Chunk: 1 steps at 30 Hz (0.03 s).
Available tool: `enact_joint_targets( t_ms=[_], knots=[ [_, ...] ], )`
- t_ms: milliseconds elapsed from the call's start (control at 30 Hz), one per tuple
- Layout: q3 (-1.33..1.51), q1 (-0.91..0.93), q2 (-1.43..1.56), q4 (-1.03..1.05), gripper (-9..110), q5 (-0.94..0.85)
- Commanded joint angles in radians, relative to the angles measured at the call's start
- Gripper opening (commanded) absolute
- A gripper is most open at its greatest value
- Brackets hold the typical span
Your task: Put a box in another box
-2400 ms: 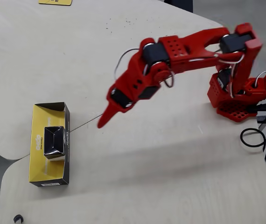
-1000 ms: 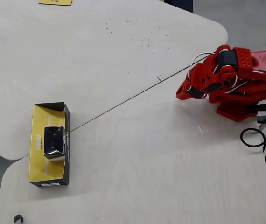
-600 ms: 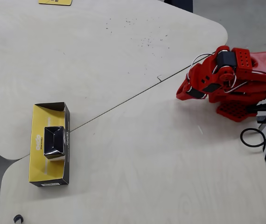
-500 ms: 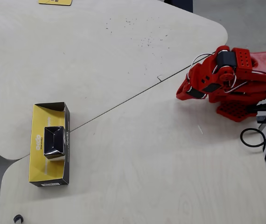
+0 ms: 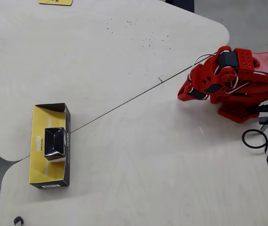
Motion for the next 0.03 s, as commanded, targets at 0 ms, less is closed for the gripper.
enact_joint_targets(
  t_ms=[0],
  knots=[
    [0.009,0.003,-0.003,0.011,0,-0.002]
  ],
)
